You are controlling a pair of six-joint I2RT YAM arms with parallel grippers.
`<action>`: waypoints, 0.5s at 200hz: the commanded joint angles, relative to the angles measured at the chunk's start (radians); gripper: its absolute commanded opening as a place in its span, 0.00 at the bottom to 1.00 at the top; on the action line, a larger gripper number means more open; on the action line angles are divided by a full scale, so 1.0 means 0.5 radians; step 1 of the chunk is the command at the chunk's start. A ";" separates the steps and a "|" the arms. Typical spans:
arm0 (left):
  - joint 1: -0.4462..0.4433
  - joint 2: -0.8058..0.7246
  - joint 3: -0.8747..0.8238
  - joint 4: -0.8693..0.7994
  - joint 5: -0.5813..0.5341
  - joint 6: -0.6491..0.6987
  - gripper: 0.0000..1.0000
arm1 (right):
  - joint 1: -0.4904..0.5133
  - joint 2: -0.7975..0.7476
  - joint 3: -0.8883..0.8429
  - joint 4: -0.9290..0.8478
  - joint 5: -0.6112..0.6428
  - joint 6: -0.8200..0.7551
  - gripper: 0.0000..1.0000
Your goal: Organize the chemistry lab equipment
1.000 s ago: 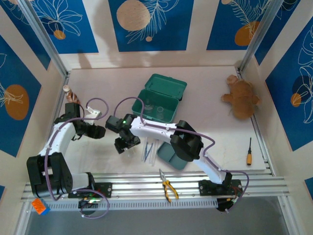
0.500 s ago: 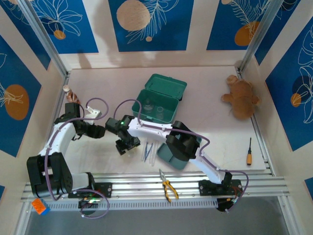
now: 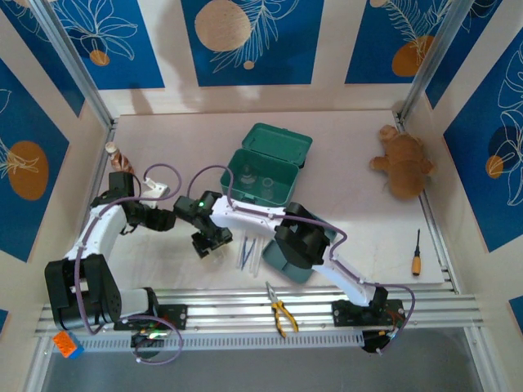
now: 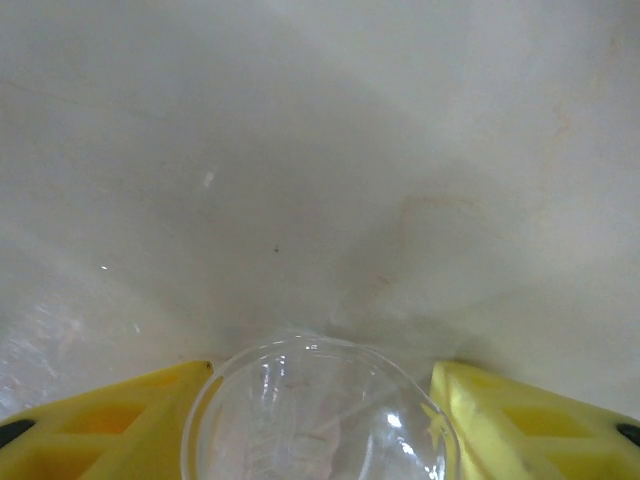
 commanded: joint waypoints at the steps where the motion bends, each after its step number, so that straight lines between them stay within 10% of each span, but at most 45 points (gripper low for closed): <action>1: 0.027 -0.044 -0.034 -0.013 -0.006 -0.006 0.65 | 0.029 0.027 0.025 -0.088 0.007 -0.039 0.60; 100: 0.029 -0.043 -0.036 0.000 -0.022 -0.046 0.65 | 0.049 -0.096 -0.074 0.065 0.179 -0.007 0.52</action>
